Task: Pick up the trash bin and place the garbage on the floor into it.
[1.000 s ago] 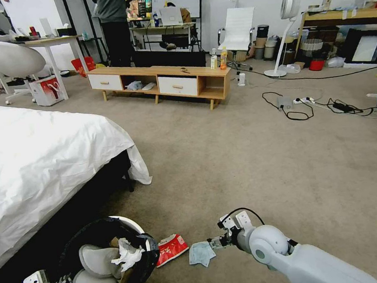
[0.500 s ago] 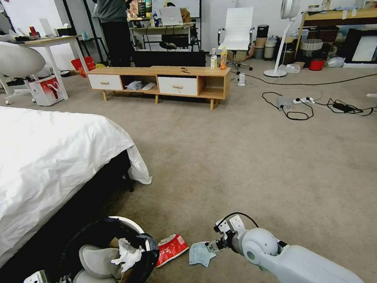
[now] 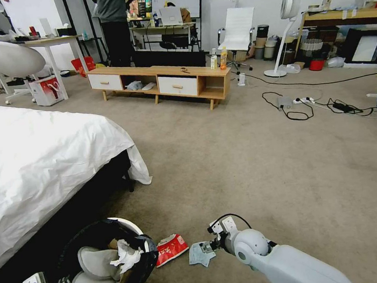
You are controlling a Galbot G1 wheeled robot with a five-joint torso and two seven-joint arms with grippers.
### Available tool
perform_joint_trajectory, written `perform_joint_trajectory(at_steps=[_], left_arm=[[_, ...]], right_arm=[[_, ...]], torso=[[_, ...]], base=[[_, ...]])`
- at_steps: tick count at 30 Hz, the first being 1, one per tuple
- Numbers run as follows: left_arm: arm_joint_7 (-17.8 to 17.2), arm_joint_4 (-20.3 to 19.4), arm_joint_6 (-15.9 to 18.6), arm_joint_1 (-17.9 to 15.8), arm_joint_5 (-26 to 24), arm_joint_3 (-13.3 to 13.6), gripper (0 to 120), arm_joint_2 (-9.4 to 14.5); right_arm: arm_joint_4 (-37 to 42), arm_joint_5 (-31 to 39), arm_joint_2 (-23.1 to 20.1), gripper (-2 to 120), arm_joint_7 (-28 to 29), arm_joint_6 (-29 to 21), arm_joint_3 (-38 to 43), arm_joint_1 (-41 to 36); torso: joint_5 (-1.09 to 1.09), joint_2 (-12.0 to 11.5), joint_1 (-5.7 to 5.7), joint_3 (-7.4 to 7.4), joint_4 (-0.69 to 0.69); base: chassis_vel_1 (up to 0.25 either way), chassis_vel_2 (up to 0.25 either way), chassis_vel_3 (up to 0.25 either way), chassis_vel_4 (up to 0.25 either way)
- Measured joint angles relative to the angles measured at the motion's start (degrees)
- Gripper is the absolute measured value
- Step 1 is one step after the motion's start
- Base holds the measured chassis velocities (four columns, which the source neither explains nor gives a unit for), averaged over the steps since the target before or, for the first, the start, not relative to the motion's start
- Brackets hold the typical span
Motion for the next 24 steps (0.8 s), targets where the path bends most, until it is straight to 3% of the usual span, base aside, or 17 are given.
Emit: perform_joint_trajectory(at_steps=[24], left_arm=[[-0.1, -0.3, 0.0, 0.0, 0.1, 0.5, 2, 0.1]], right_arm=[[-5.4, -3.0, 4.3, 99, -2.5, 1.8, -0.9, 0.0]], torso=[[0.0, 0.0, 0.0, 0.0, 0.0]], base=[[0.0, 0.0, 0.0, 0.0]])
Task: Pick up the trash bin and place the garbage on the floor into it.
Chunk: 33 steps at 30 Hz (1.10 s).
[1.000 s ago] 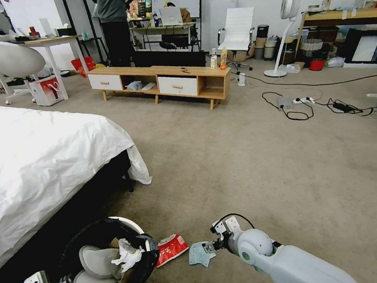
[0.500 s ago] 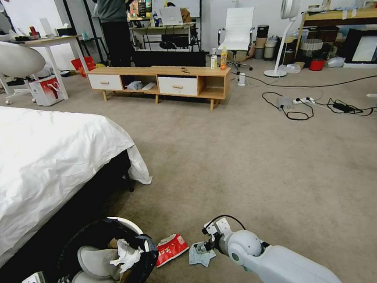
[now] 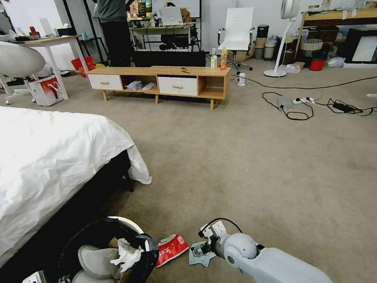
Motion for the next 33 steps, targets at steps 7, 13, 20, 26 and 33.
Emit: perform_joint_trajectory(at_steps=[7, 13, 20, 26, 33], left_arm=[[0.0, -0.2, 0.0, 0.3, 0.0, -0.1, 2, 0.2], [-0.1, -0.4, 0.0, 0.6, 0.1, 0.0, 2, 0.2], [-0.1, -0.6, 0.0, 1.0, 0.2, 0.0, 2, 0.1], [-0.1, -0.6, 0.0, 1.0, 0.2, -0.1, 2, 0.0], [-0.1, -0.3, 0.0, 0.8, 0.3, 0.1, 2, -0.1]], right_arm=[[-1.6, -1.0, 0.8, 99, -0.9, 0.5, 0.3, -0.2], [-4.2, -2.2, 2.7, 99, -1.8, 1.2, 0.6, -0.3], [-6.9, -3.3, 3.9, 99, -2.7, 2.1, 0.8, -0.2], [-10.4, -5.1, 5.1, 99, -3.8, 3.0, 1.1, 0.1], [-12.2, -6.1, 5.4, 99, -4.6, 3.7, 1.3, 0.1]], torso=[[0.0, 0.0, 0.0, 0.0, -0.01], [0.0, 0.0, 0.0, 0.0, 0.01], [0.0, 0.0, 0.0, 0.0, 0.0], [0.0, 0.0, 0.0, 0.0, 0.01], [0.0, 0.0, 0.0, 0.0, 0.0]], base=[[0.0, 0.0, 0.0, 0.0], [0.0, 0.0, 0.0, 0.0], [0.0, 0.0, 0.0, 0.0], [0.0, 0.0, 0.0, 0.0], [0.0, 0.0, 0.0, 0.0]])
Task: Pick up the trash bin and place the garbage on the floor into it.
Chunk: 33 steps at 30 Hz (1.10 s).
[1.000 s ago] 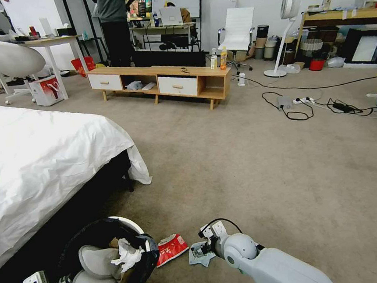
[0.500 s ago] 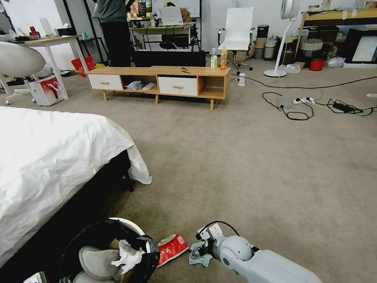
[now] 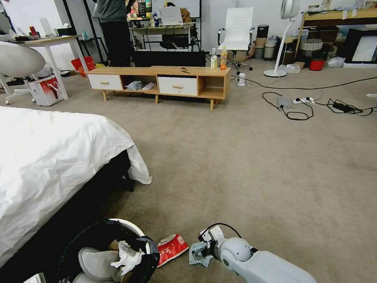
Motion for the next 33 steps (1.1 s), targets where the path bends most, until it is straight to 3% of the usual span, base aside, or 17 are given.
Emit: perform_joint_trajectory(at_steps=[33], left_arm=[[0.0, 0.7, 0.0, 0.0, 0.6, 0.4, 2, 0.0]], right_arm=[[-9.8, -3.8, 3.6, 99, -4.8, 6.2, 0.4, 0.5]], torso=[[0.0, 0.0, 0.0, 0.0, 0.0]], base=[[0.0, 0.0, 0.0, 0.0]])
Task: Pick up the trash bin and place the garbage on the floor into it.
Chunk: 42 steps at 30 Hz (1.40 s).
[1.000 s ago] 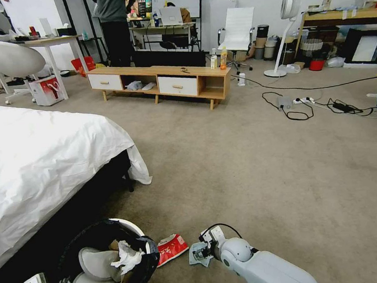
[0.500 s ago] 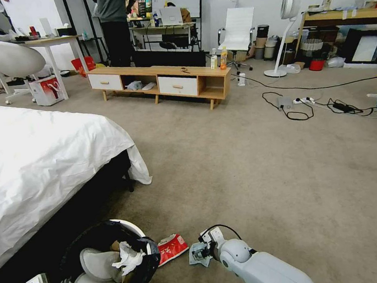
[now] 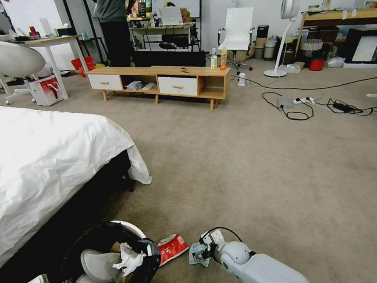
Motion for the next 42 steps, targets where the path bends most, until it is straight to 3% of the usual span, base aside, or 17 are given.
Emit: perform_joint_trajectory(at_steps=[22, 28, 35, 38, 42], left_arm=[[0.0, 0.3, 0.0, -0.3, 0.2, 0.5, 2, -0.1], [0.1, 0.2, 0.0, -0.2, 0.3, 0.5, 2, -0.2], [0.1, 0.2, 0.0, -0.3, 0.4, 0.6, 2, -0.3], [0.1, 0.2, 0.0, -0.4, 0.5, 0.7, 2, -0.4], [0.1, 0.2, 0.0, -0.5, 0.6, 0.8, 2, -0.4]], right_arm=[[-4.9, -2.2, 2.1, 98, -1.9, 3.7, -0.2, 0.7], [-7.1, -3.3, 2.9, 85, -2.7, 5.0, -0.1, 1.0], [-6.4, -3.5, 2.8, 63, -2.7, 5.2, 0.0, 0.7], [-5.6, -3.5, 2.5, 47, -2.8, 5.2, -0.2, 0.5], [-5.3, -3.5, 2.4, 37, -2.8, 5.3, -0.3, 0.4]], torso=[[0.0, 0.0, 0.0, 0.0, 0.0], [0.0, 0.0, 0.0, 0.0, 0.01], [0.0, 0.0, 0.0, 0.0, 0.0], [0.0, 0.0, 0.0, 0.0, 0.0], [0.0, 0.0, 0.0, 0.0, 0.0]], base=[[0.0, 0.0, 0.0, 0.0], [0.0, 0.0, 0.0, 0.0], [0.0, 0.0, 0.0, 0.0], [0.0, 0.0, 0.0, 0.0], [0.0, 0.0, 0.0, 0.0]])
